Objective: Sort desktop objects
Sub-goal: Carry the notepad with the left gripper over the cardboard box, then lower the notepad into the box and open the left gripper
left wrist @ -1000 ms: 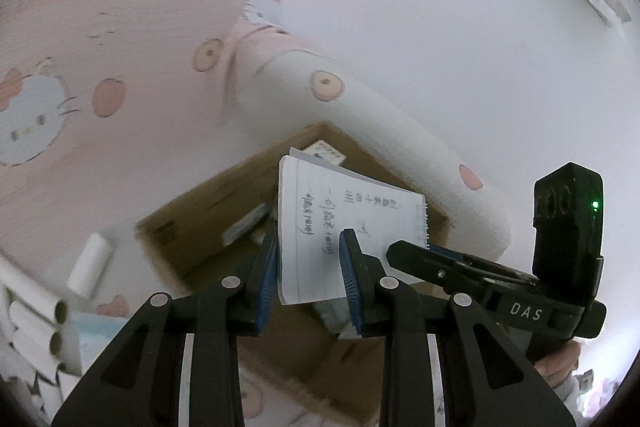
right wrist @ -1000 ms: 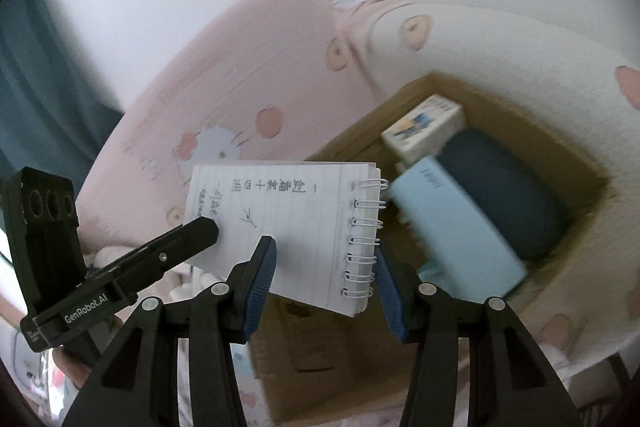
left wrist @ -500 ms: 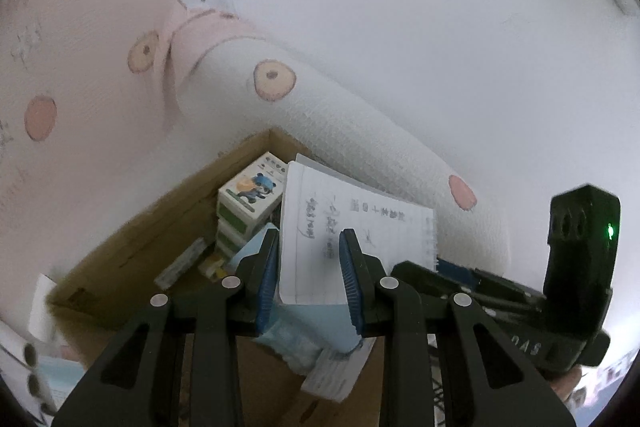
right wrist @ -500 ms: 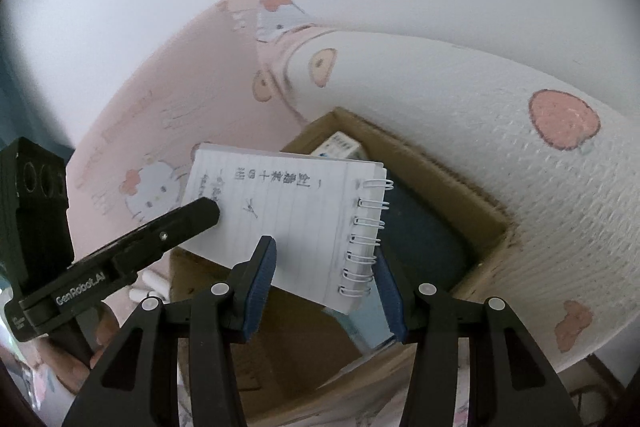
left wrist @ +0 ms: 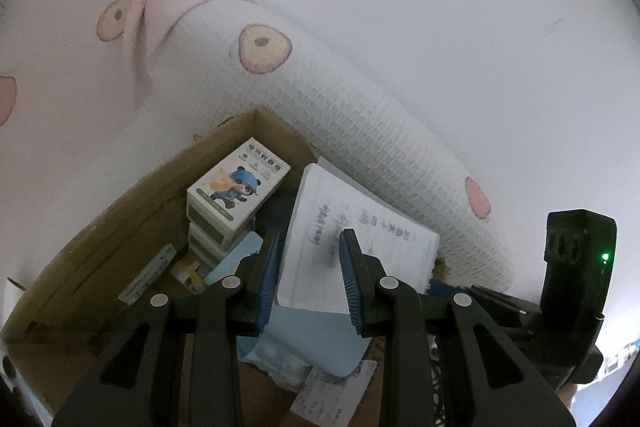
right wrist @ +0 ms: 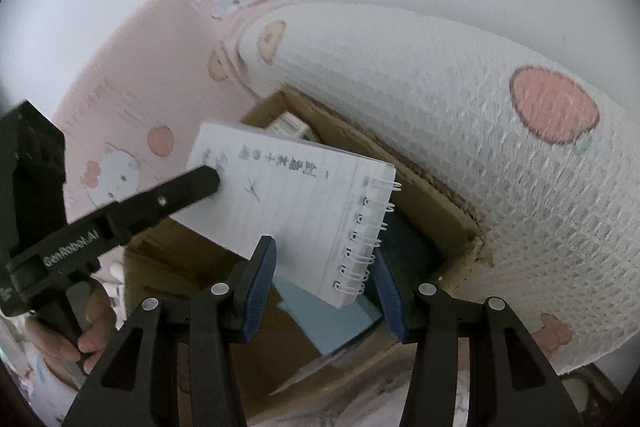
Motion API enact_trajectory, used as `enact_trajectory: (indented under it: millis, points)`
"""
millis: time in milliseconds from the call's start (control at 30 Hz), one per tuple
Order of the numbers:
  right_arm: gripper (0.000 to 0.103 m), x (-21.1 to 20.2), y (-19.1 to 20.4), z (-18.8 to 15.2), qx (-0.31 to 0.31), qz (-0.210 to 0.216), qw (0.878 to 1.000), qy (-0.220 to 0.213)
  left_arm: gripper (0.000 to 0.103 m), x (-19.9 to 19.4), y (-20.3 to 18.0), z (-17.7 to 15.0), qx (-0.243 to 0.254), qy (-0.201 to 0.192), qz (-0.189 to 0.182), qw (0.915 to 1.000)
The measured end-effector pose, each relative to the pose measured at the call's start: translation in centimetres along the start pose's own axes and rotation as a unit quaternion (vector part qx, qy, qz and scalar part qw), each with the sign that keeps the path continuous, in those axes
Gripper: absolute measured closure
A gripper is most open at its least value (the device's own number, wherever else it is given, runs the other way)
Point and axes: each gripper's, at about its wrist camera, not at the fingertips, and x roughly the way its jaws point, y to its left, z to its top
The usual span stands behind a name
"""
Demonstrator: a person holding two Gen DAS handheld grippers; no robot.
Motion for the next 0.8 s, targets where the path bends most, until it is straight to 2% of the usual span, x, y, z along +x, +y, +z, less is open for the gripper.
enact_trajectory:
  millis: [133, 233, 500, 633, 700, 767, 800]
  points:
    - [0.056, 1.4, -0.4, -0.3, 0.018, -0.009, 0.999, 0.044, 0.071, 1.3, 1.0, 0.1, -0.025, 0.014, -0.004, 0.9996]
    - [0.056, 1.6, 0.4, -0.2, -0.006, -0.046, 0.998, 0.052, 0.071, 2.3, 1.7, 0.4, -0.037, 0.025, -0.016, 0.9989]
    - [0.056, 3.2, 0.7, 0.9, -0.019, -0.103, 0.99, 0.095, 0.075, 4.9, 1.9, 1.3, -0.018, 0.061, 0.001, 0.998]
    - [0.056, 3.6, 1.9, 1.2, -0.062, -0.132, 0.983, 0.113, 0.075, 4.9, 1.9, 1.4, -0.013, 0.066, 0.012, 0.9977]
    - [0.056, 3.2, 2.5, 1.4, -0.081, -0.141, 0.981, 0.109, 0.072, 4.1, 1.7, 1.5, -0.012, 0.06, 0.017, 0.998]
    - [0.053, 2.8, 3.0, 1.5, -0.103, -0.136, 0.98, 0.105, 0.063, 3.3, 1.6, 1.5, -0.015, 0.054, 0.019, 0.9982]
    - [0.049, 2.7, 3.2, 1.5, -0.114, -0.128, 0.98, 0.104, 0.063, 2.7, 1.5, 1.4, -0.017, 0.051, 0.018, 0.9984]
